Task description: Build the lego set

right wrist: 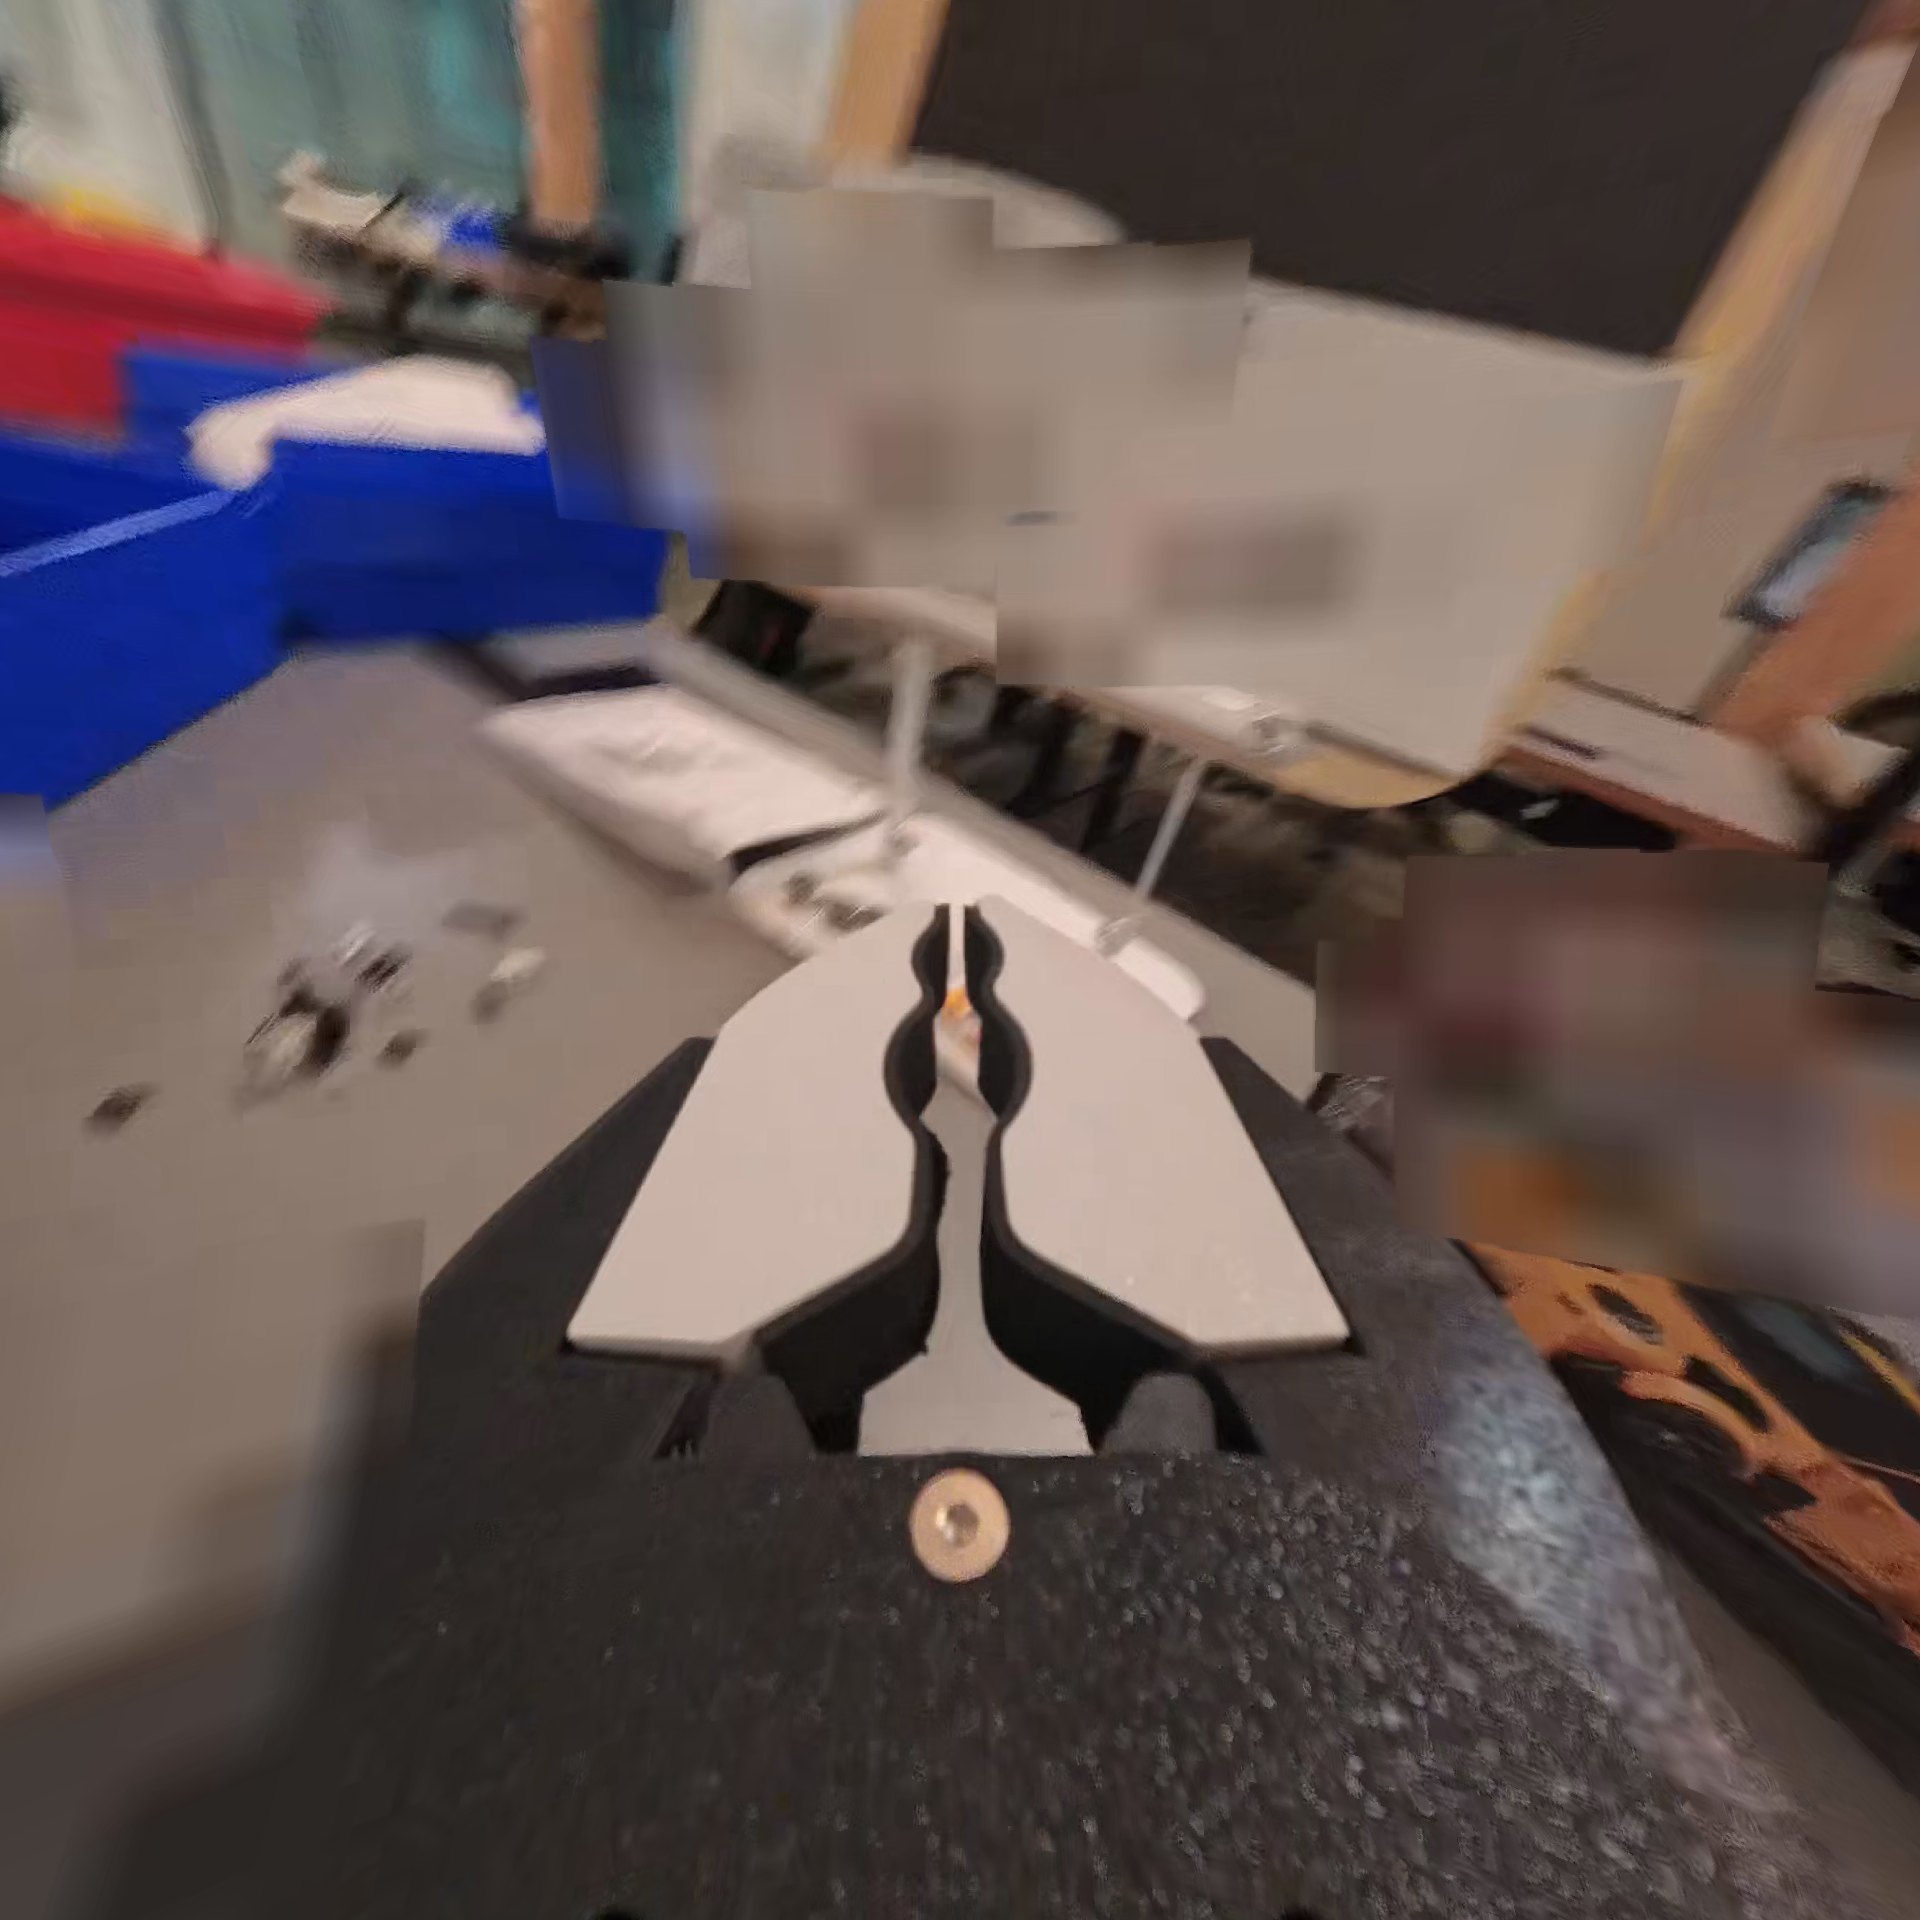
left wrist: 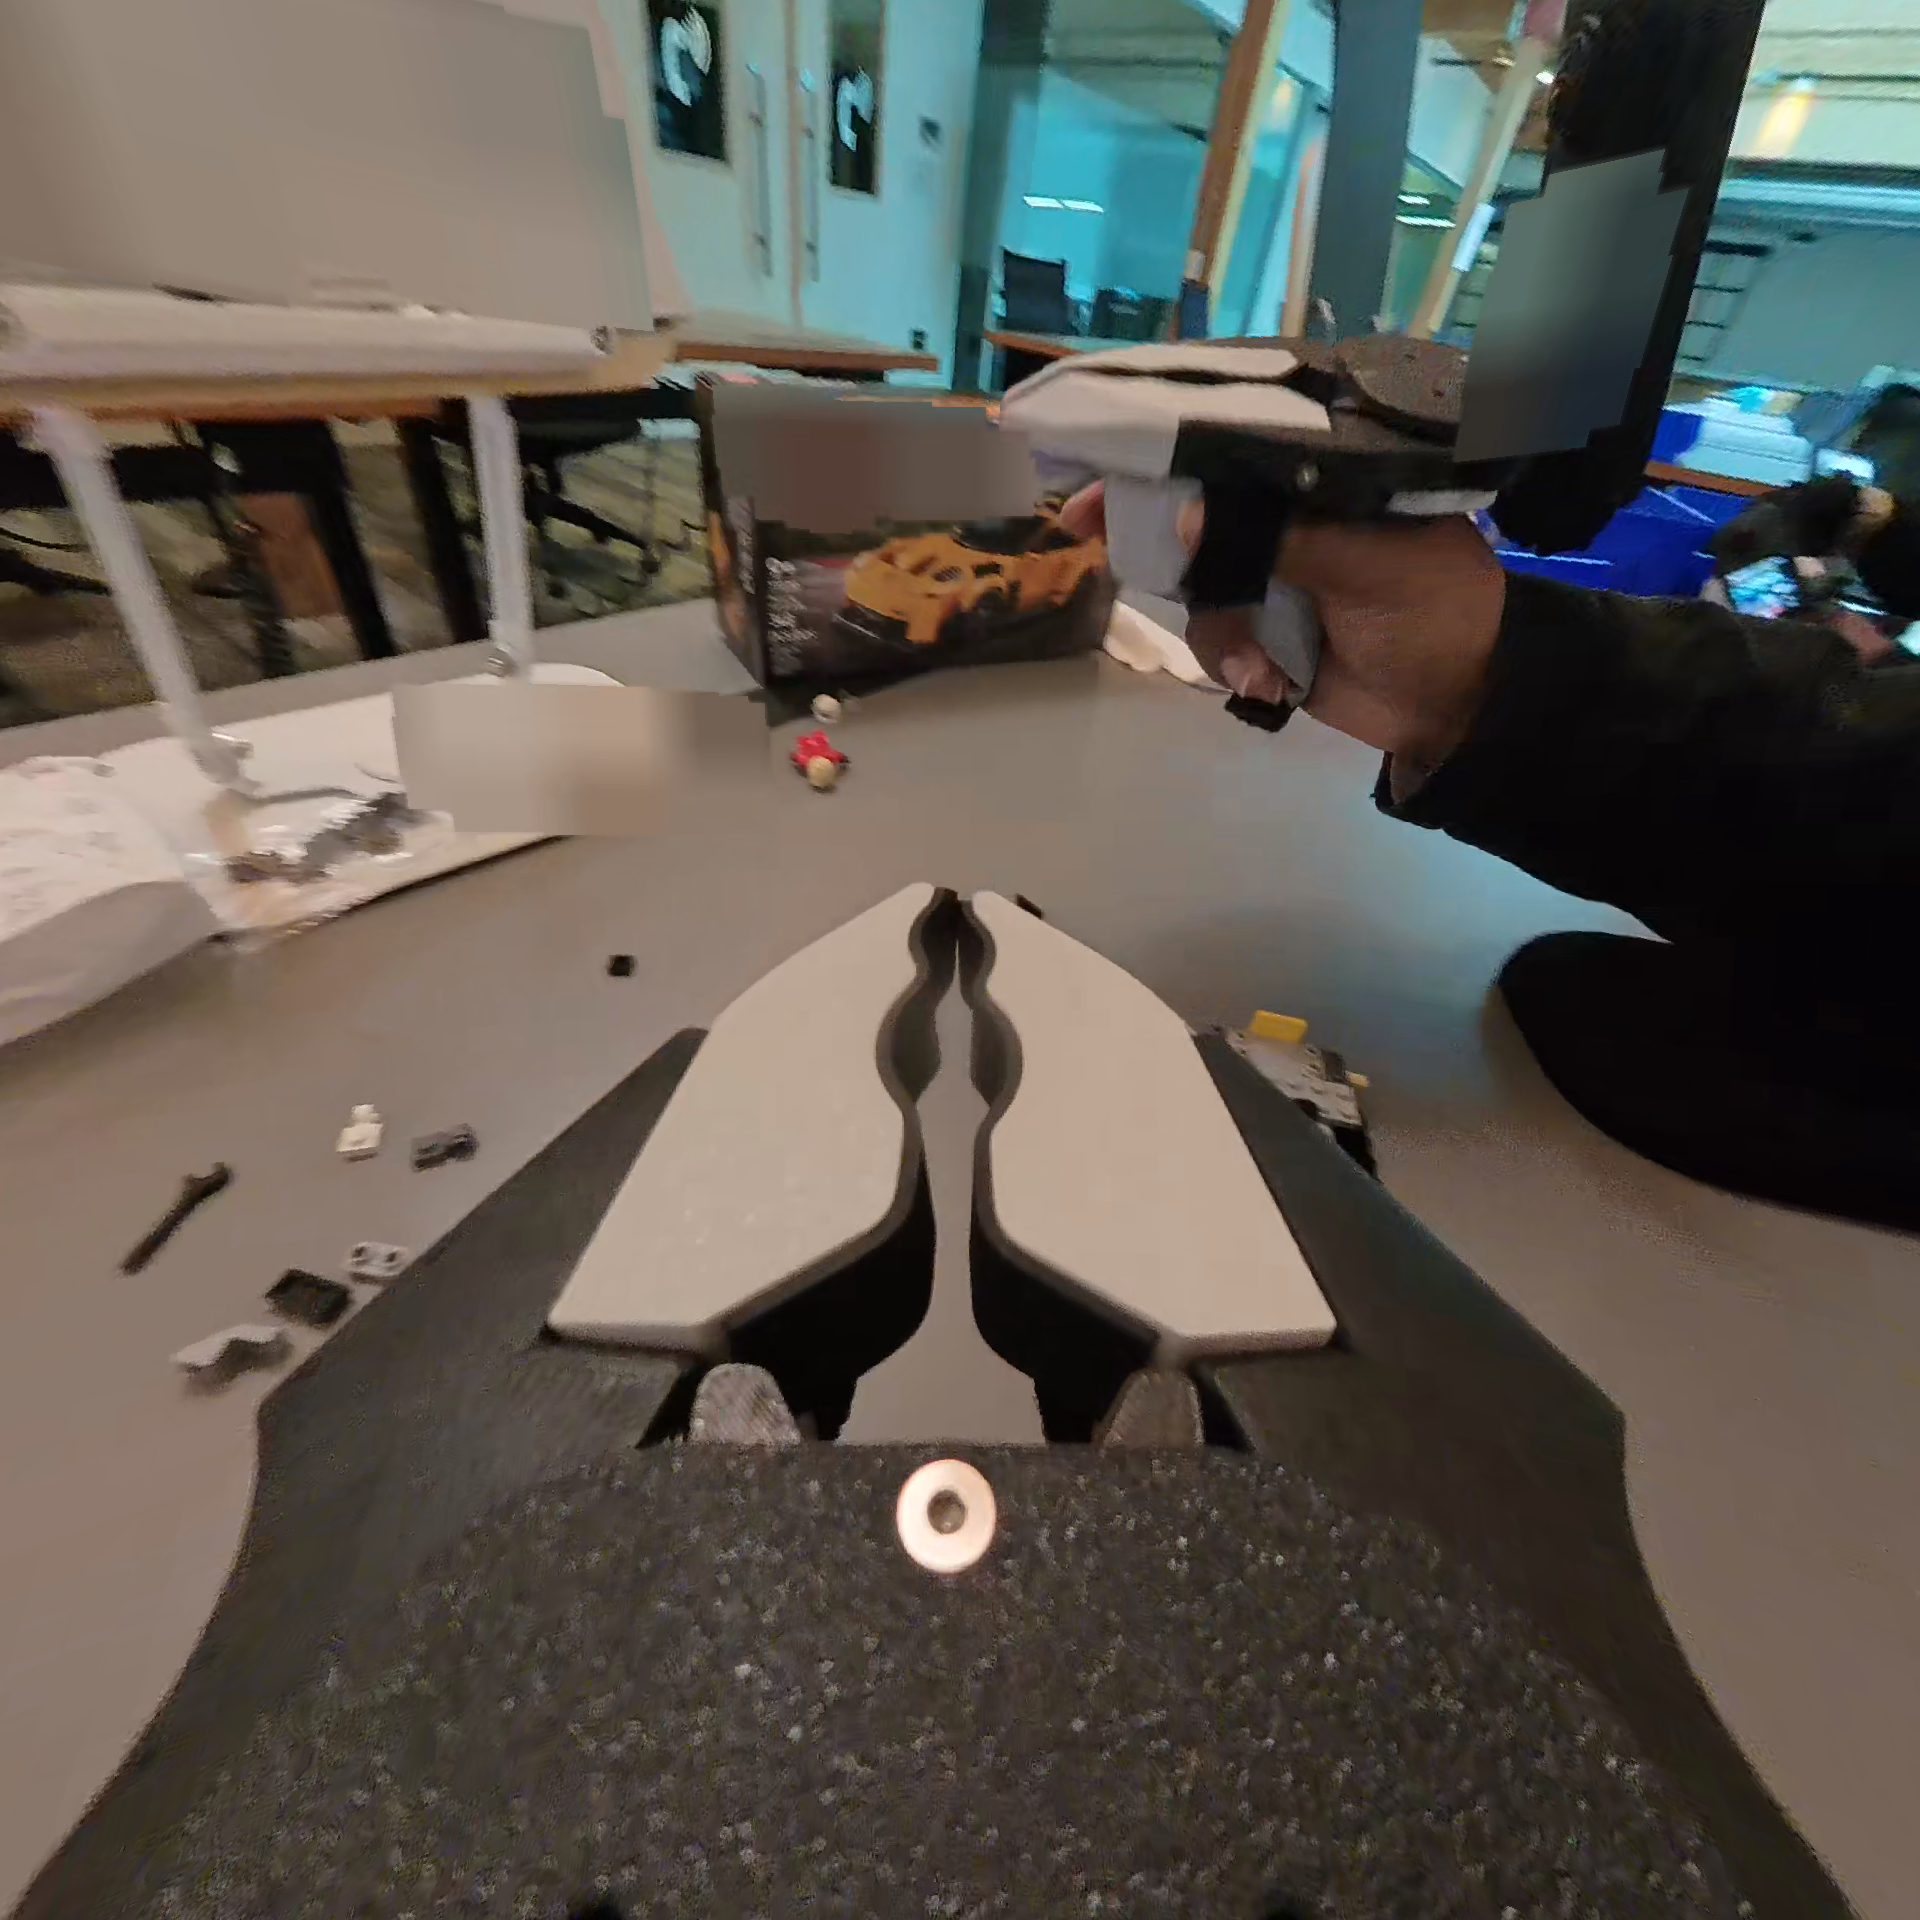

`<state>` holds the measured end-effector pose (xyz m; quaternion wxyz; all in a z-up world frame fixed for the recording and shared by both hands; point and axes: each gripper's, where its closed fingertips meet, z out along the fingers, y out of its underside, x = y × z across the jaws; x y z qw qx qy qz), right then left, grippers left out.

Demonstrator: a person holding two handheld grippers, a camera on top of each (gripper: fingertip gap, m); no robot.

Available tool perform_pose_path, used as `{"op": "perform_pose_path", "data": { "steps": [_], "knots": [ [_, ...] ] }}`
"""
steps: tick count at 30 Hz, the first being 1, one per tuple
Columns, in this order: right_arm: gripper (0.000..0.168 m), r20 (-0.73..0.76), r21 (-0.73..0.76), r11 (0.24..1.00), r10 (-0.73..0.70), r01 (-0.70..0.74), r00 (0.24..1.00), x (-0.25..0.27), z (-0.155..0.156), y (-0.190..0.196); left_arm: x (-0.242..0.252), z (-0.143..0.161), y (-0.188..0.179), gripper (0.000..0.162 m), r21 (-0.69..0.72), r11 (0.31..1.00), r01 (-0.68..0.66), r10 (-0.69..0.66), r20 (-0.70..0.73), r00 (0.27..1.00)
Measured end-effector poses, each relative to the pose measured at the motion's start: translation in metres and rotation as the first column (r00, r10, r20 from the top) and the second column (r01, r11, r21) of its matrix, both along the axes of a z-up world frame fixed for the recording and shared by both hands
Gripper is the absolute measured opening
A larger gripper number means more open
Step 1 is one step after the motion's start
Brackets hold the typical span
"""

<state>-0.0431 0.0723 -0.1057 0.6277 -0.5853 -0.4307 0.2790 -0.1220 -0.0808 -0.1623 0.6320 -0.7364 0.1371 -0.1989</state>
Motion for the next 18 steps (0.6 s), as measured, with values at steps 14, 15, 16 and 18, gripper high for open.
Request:
{"op": "perform_pose_path", "data": {
  "steps": [14,15,16,18],
  "knots": [
    [0.0,-0.125,0.043,0.976,-0.208,0.214,0.97,-0.095,0.065,0.155,-0.019,-0.006,0.009,0.0,-0.008,0.998,-0.069,0.069,0.01,0.998],
    [0.0,-0.109,0.045,0.977,-0.203,0.209,0.973,-0.101,0.062,0.16,-0.019,-0.007,0.01,0.0,-0.016,0.998,-0.063,0.064,0.016,0.998],
    [0.0,-0.098,0.051,0.977,-0.203,0.209,0.974,-0.106,0.06,0.165,-0.019,-0.008,0.01,0.0,-0.024,0.998,-0.058,0.059,0.024,0.998],
    [0.0,-0.086,0.058,0.975,-0.21,0.215,0.974,-0.112,0.056,0.172,-0.019,-0.009,0.01,0.0,-0.035,0.998,-0.053,0.054,0.037,0.998]
  ]
}}
